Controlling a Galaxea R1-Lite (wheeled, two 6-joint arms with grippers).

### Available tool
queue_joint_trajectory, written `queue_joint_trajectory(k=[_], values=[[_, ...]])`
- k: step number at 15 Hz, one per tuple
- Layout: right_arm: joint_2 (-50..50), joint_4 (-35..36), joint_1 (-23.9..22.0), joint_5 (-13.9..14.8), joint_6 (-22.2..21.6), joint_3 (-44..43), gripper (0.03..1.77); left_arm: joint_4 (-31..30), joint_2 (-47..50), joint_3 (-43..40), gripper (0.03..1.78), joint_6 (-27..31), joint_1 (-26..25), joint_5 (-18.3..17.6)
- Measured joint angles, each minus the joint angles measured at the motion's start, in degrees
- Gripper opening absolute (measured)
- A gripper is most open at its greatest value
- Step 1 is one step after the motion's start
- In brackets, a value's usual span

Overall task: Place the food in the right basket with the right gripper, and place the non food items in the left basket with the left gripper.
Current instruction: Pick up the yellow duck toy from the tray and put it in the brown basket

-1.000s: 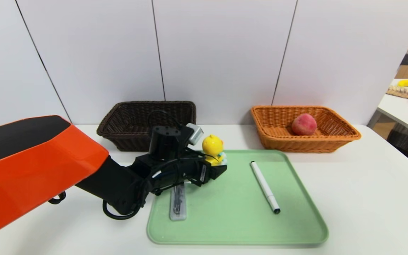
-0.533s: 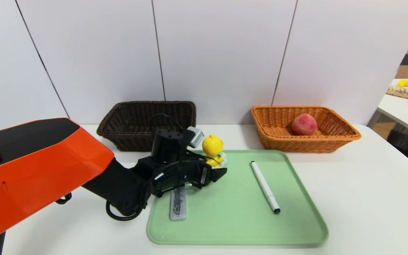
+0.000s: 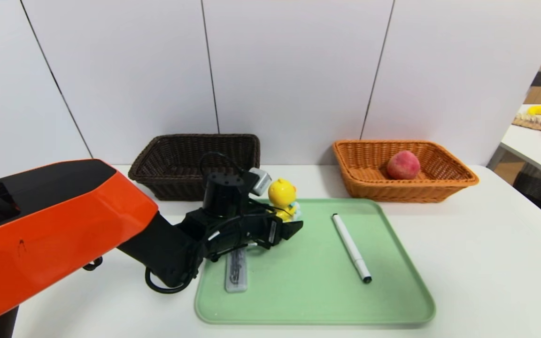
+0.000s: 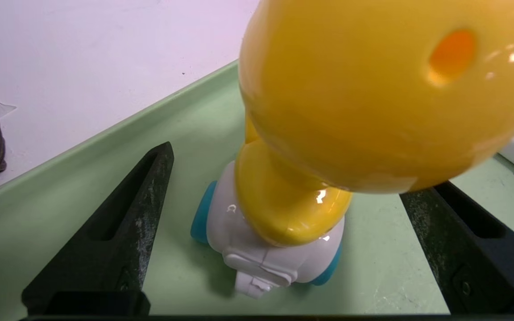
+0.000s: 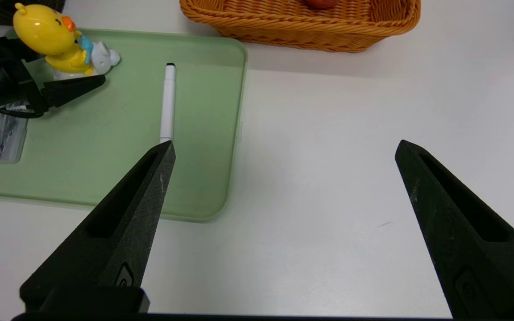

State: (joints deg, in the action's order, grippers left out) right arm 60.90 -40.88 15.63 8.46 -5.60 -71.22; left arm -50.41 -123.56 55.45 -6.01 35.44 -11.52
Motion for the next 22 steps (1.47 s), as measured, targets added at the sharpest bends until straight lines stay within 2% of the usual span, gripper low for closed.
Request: queue_joint_trajectory(k=[21,22], values=[[-0.10,0.06,0.00,-0.02,0.09,0.88,1.70,-1.68,-2.68,2.73,1.69,0.06,0.89,0.20],[-0.10,0.06,0.00,-0.04,0.11,0.93,1.70,-1.73,-2.95,2.91,1.58,0.01,0.89,0.30]])
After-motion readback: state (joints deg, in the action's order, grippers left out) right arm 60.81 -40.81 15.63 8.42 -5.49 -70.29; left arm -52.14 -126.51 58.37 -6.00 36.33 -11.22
